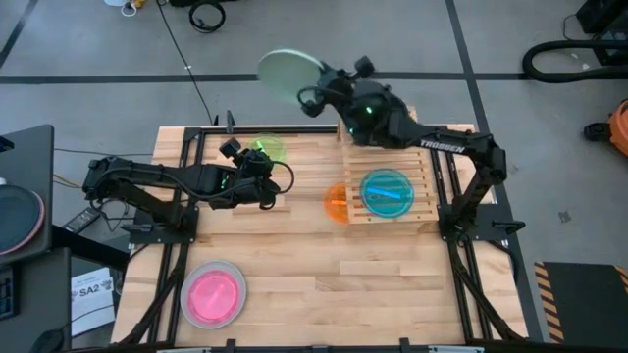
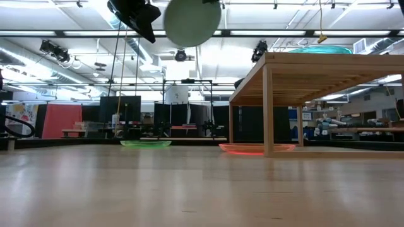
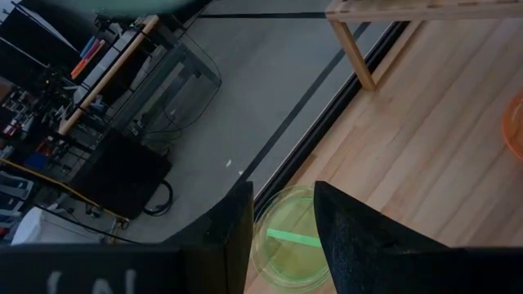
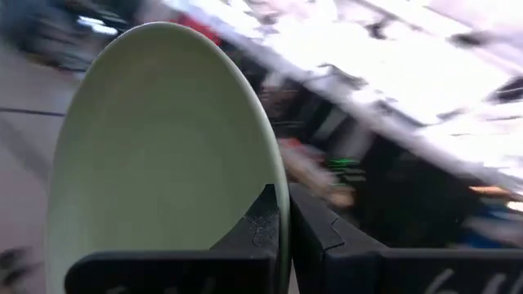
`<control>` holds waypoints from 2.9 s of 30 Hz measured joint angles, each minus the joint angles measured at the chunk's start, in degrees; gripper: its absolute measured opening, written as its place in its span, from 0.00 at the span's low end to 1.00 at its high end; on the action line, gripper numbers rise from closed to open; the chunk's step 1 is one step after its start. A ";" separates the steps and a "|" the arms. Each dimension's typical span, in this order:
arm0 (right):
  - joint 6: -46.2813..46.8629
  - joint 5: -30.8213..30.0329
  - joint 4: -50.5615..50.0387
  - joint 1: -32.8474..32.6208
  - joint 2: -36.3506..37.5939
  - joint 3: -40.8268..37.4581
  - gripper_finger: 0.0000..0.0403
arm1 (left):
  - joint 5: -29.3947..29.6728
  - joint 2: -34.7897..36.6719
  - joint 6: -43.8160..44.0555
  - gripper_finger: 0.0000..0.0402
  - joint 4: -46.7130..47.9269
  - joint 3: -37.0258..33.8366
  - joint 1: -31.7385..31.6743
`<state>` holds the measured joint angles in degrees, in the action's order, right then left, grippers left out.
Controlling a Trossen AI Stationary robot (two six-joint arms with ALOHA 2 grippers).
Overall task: Place and stack plates onto a shelf
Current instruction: Stack the green plate on top of the black plate on the shelf
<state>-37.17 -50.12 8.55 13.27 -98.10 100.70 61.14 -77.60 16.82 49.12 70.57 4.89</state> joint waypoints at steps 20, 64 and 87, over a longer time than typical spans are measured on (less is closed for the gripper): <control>47.45 37.91 -74.40 26.20 0.07 25.14 0.04 | -2.23 0.00 0.06 0.34 0.01 0.00 0.00; 45.03 45.36 -92.20 38.61 0.37 18.65 0.07 | -7.23 0.00 -0.09 0.34 0.02 0.00 0.00; 44.46 43.92 -89.69 39.35 -0.20 12.42 0.07 | -7.21 0.00 -0.07 0.34 0.02 0.00 0.00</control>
<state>7.29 -6.20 -81.14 52.62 -98.30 113.11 53.93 -77.60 16.75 49.15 70.57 4.89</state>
